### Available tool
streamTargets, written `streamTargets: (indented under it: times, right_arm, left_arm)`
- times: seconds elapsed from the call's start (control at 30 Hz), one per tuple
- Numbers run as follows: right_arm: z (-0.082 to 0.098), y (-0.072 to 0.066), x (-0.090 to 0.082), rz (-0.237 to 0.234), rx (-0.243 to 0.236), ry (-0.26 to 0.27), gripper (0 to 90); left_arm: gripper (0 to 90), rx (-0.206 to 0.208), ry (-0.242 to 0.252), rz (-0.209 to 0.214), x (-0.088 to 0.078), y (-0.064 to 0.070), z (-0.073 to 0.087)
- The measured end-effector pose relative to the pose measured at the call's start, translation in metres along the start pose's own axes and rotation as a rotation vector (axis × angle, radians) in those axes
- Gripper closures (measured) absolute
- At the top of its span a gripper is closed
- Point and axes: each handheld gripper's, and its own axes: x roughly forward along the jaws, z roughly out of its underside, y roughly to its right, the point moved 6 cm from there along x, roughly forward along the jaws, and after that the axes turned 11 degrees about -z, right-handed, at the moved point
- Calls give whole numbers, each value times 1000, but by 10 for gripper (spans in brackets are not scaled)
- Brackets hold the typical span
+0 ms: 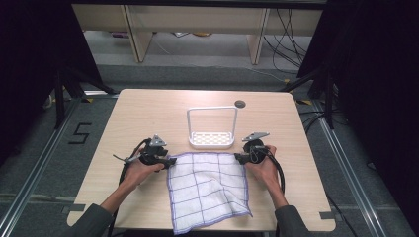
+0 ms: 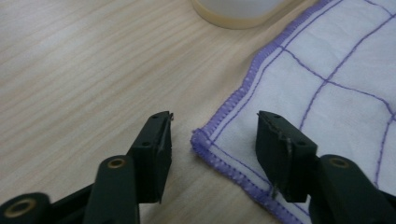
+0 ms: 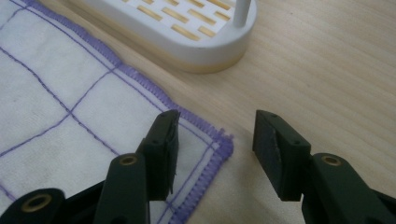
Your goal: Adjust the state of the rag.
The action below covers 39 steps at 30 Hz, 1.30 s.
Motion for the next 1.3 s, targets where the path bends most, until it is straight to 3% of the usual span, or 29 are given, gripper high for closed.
streamTargets:
  times: [0.03,0.07,0.2,0.23,0.3,0.37,0.47,0.5,0.57,0.63,0.7,0.8,0.83,0.87,0.9,1.03,1.1,1.2,1.23,1.27,1.3]
  right_arm:
    - [-1,0,3,7,4,20,515]
    - [1,0,2,8,-10,-4,518]
    - [2,-3,3,-8,8,-2,557]
    - [2,-6,4,-15,26,1,579]
    - [2,-6,3,-26,2,-2,643]
    - [2,-8,5,-49,28,19,718]
    - [2,-7,4,-90,-16,20,836]
    - [3,-11,6,-95,8,39,851]
    - [3,-10,5,-98,0,27,860]
    - [3,-13,4,-103,22,15,867]
    - [1,-10,4,-91,-31,53,869]
    - [-5,-12,-8,-95,-24,62,870]
    - [-9,-13,-10,-91,-34,96,870]
    - [-11,-14,-15,-93,-42,92,871]
    - [-14,-15,-18,-99,-44,120,871]
    - [-22,-24,-34,-111,-66,141,872]
    - [-24,-27,-39,-115,-72,157,872]
    - [-35,-33,-58,-119,-97,202,873]
    - [-36,-35,-63,-121,-81,214,873]
    - [-38,-35,-67,-124,-92,225,873]
    - [-39,-35,-70,-120,-91,236,873]
  left_arm:
    - [497,9,4,3,0,1,0]
    - [521,9,4,3,0,1,0]
    - [622,45,17,30,-1,5,0]
    - [641,41,18,35,-2,6,0]
    - [676,43,28,45,-1,6,0]
    - [716,36,32,59,-1,6,1]
    - [791,34,38,80,-1,7,1]
    - [814,37,43,79,-1,8,1]
    - [842,51,45,76,-1,8,1]
    - [850,61,53,70,-1,8,0]
    - [856,43,62,70,-2,7,0]
    - [860,52,78,50,-5,4,-2]
    - [860,50,92,37,-6,3,-4]
    - [861,66,102,26,-9,3,-6]
    - [861,85,106,15,-11,2,-8]
    - [861,81,156,18,-22,6,-18]
    - [861,88,168,22,-26,7,-22]
    - [861,112,215,21,-41,9,-36]
    - [861,102,216,20,-44,8,-38]
    - [861,73,248,32,-45,9,-42]
    - [861,77,249,39,-48,7,-42]
